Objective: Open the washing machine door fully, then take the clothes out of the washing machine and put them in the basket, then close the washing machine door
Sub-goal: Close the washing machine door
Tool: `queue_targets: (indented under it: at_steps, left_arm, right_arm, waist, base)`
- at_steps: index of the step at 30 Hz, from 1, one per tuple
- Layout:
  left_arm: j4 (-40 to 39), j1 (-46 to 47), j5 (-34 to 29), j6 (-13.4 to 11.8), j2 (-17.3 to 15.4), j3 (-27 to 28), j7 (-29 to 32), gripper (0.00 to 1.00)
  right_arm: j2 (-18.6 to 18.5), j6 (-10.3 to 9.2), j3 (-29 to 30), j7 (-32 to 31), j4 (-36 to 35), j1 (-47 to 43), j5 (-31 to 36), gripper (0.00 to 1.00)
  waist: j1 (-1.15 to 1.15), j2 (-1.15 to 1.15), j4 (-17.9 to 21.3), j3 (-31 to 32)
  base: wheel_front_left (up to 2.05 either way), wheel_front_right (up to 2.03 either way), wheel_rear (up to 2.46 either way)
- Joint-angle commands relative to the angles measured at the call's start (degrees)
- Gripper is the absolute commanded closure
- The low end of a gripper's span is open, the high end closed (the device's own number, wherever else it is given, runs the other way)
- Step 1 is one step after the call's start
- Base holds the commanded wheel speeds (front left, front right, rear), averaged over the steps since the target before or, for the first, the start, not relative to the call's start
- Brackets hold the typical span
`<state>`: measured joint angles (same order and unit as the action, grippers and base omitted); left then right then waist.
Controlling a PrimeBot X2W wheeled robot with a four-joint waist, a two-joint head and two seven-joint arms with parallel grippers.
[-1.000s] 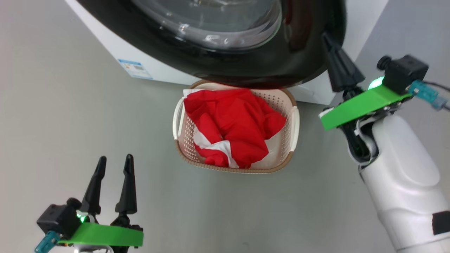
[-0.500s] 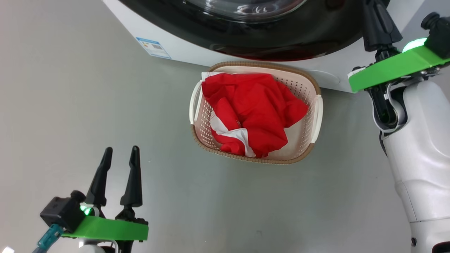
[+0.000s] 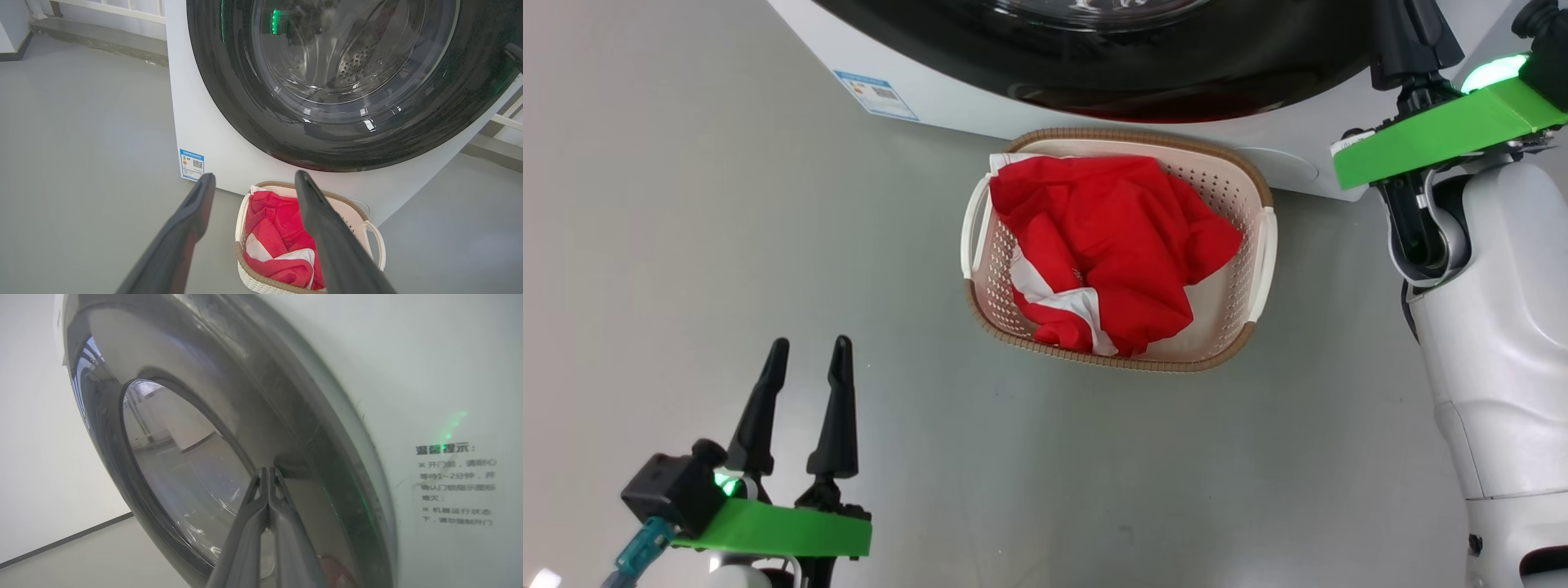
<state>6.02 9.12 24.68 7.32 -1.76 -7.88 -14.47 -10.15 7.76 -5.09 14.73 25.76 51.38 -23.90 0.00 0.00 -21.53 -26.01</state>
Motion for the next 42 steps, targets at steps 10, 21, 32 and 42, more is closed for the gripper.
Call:
queue_targets:
  at_steps: [10,21,32,42]
  left_arm:
    - [-0.29,0.27,-1.84,0.17,-1.12,1.99,-0.52,0.0]
    - [1.43,-1.39,-2.95,0.17,-1.28,2.29,-0.52,0.0]
    - [2.94,-3.03,-2.88,0.17,-4.02,3.07,-0.52,0.0]
    - [2.91,-4.88,-2.6,0.17,-5.15,6.15,-0.52,0.0]
  right_arm:
    - [2.02,-0.27,-1.16,0.27,-1.37,0.51,1.33,1.0]
    - [1.64,-0.27,-6.28,0.27,-0.25,-6.26,-0.71,0.08]
    - [0.57,-0.27,-7.4,0.27,-0.17,-16.66,-0.8,0.0]
    - [1.0,-0.27,-7.52,0.27,-0.96,-23.15,-0.59,0.0]
  waist:
    - [0.0,0.0,1.33,2.6]
    - [0.0,0.0,3.53,7.02]
    - [0.0,0.0,7.68,12.09]
    - [0.0,0.0,13.46,15.18]
  base:
    - [0.0,0.0,0.0]
    - [0.0,0.0,0.0]
    - [0.0,0.0,0.0]
    - [0.0,0.0,0.0]
